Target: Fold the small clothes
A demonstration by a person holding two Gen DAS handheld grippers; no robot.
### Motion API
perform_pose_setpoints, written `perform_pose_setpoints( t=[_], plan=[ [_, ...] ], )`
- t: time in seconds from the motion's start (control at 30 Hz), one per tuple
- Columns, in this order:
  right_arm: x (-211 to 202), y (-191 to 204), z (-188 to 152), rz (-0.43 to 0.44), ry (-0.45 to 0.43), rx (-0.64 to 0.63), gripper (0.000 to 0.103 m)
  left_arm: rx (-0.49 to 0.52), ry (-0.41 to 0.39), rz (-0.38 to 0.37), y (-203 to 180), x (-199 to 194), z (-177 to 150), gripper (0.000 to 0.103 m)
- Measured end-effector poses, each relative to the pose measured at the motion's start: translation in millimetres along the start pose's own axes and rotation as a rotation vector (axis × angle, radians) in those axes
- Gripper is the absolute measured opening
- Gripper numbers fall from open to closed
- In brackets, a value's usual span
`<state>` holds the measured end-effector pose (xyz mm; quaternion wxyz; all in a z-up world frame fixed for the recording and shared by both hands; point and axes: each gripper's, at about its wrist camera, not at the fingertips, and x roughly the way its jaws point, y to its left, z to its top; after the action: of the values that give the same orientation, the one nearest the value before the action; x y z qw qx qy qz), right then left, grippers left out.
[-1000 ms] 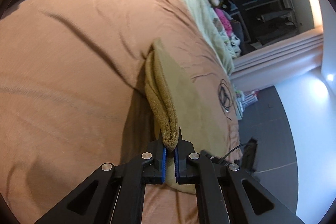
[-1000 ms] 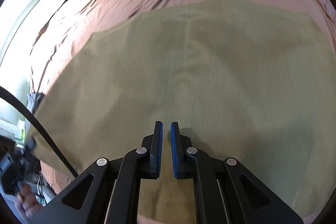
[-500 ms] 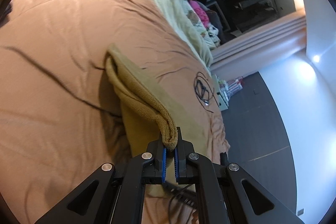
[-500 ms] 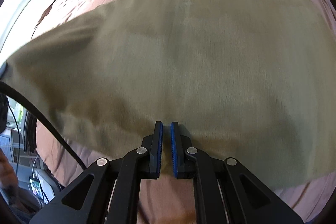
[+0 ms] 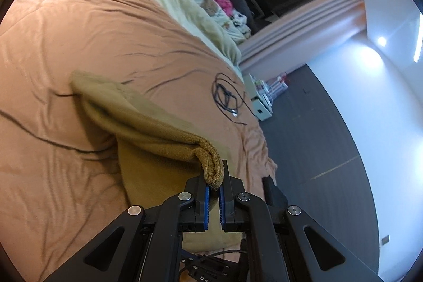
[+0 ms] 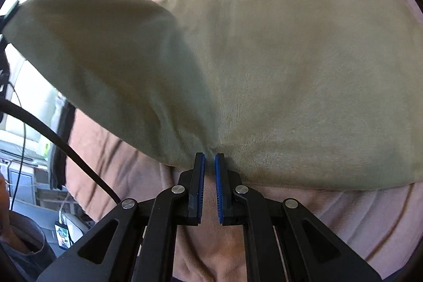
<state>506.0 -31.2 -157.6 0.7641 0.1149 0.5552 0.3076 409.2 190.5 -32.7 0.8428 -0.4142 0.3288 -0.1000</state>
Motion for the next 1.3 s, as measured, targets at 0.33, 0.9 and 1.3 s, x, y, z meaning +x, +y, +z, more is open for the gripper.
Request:
perform_pose_setpoints(
  t=[0.33,0.9,1.3],
  plan=[
    [-71,-43,-18,-0.087,-0.155,0.058,0.035,0.102,0.090,-0.042,-52,38,-11,0.005],
    [-133,-77,-72,-0.136,-0.290,0.082,0.065,0.224,0.274,-0.075,-119,126,-66,0.005],
    [-163,-103,-105,-0.145,-0.312,0.129,0.065,0.281,0.453,-0.040,-131,192,-121,0.009]
  ],
)
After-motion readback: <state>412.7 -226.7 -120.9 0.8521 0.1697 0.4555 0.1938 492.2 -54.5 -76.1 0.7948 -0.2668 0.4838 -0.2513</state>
